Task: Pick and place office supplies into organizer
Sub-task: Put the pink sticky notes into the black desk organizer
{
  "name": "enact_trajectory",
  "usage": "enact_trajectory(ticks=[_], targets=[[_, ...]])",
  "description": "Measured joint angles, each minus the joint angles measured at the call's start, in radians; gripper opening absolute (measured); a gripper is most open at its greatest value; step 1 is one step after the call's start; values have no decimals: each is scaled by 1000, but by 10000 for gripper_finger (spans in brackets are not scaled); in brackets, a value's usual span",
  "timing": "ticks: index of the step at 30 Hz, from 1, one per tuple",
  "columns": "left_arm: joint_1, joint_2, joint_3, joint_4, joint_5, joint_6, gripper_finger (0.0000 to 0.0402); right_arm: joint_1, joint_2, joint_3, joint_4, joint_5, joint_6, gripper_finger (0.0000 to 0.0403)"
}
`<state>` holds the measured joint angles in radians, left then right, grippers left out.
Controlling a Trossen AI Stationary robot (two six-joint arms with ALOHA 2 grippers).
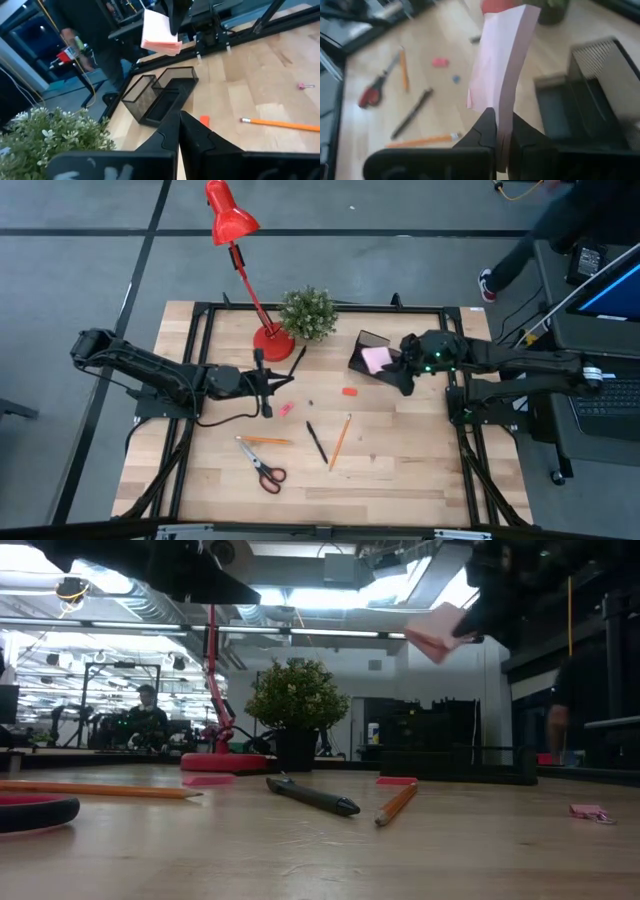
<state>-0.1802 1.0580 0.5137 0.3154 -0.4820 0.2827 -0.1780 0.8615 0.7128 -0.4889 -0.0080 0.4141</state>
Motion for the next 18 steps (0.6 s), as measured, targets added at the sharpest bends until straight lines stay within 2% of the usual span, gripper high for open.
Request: enact_trajectory(ticks=[10, 18], targets=[[0, 0, 0, 26, -1, 17, 1, -2, -34, 31, -336, 14, 0, 10], [0, 0, 0, 26, 5, 18, 1, -8, 14, 73, -434, 24, -99, 10]])
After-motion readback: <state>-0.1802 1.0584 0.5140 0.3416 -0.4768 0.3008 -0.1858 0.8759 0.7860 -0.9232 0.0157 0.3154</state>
